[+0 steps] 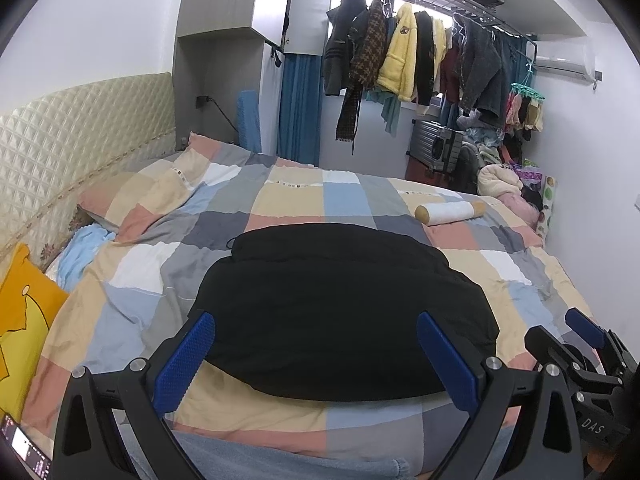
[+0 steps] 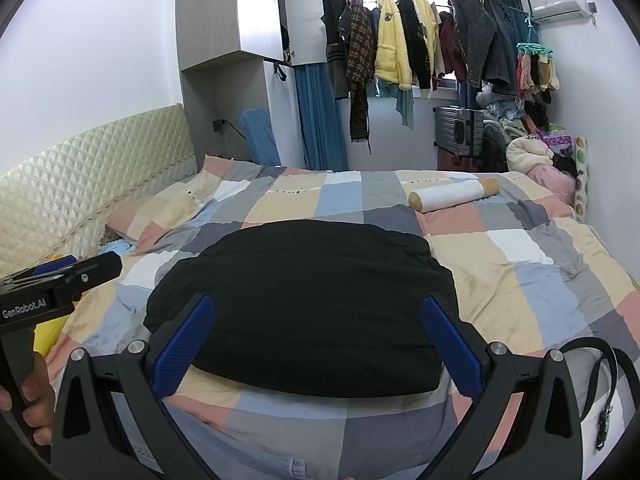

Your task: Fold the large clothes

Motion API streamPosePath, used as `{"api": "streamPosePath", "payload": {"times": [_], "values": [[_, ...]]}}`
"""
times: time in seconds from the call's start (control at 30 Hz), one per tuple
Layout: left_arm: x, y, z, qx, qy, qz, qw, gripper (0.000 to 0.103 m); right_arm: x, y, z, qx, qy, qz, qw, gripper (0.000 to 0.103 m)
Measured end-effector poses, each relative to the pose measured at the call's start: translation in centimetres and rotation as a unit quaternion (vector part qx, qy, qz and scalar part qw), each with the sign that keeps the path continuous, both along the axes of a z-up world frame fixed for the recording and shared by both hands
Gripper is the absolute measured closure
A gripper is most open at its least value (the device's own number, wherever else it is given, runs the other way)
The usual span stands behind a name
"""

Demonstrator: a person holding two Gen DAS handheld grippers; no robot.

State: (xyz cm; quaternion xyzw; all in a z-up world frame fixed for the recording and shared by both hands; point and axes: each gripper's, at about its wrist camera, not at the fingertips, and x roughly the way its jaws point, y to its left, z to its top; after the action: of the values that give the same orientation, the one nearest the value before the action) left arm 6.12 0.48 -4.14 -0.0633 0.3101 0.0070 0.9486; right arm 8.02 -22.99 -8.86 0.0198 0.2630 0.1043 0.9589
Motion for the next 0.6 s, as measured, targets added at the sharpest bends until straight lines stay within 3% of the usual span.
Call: {"api": "streamPosePath", "payload": {"times": [0.6], "values": [[-0.21, -0.05, 0.31, -0.009, -0.007, 0.010, 0.9999, 0.001, 0.09, 0.55, -0.06, -0.006, 0.002, -0.003, 1.000, 0.000]]}}
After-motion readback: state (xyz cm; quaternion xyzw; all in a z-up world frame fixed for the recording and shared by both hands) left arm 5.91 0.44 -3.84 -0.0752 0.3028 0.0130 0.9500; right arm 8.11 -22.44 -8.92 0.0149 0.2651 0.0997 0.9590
